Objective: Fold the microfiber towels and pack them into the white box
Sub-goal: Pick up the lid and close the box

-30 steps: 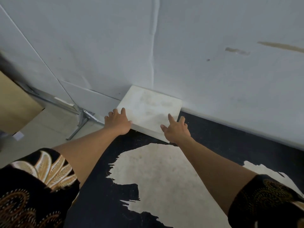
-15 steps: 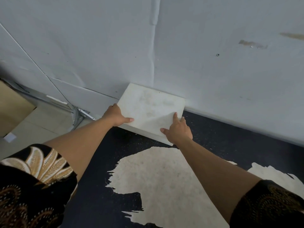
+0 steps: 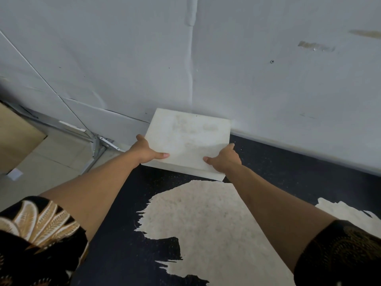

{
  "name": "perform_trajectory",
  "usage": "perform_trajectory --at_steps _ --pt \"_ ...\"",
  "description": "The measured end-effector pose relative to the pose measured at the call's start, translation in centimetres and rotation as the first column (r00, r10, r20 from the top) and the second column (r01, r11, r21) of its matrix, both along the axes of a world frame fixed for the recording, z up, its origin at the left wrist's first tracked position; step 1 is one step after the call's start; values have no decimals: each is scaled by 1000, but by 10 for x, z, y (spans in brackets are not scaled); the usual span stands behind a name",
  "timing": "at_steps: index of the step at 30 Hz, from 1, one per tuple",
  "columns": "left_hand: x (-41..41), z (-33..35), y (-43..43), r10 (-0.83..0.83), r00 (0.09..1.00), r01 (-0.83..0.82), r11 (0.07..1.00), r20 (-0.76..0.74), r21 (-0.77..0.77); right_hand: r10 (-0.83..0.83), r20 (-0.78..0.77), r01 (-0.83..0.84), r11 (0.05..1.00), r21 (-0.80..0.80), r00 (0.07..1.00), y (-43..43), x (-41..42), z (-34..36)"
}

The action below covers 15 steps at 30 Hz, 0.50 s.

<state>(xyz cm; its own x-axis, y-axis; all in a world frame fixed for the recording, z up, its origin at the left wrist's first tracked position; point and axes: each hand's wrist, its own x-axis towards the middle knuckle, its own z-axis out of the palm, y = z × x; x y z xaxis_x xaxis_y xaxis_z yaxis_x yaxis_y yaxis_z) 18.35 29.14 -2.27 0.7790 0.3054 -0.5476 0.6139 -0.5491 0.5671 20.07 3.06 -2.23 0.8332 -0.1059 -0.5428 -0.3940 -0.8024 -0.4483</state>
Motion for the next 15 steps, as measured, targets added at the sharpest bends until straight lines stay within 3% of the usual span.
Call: perform_trajectory --at_steps 6,15 --pt "-27 -6 -4 125 991 -119 987 52 -112 -202 -26 203 960 192 979 -10 -9 -2" --pt "-64 0 -19 188 978 -170 970 96 -172 -267 24 246 915 319 963 -25 -48 4"
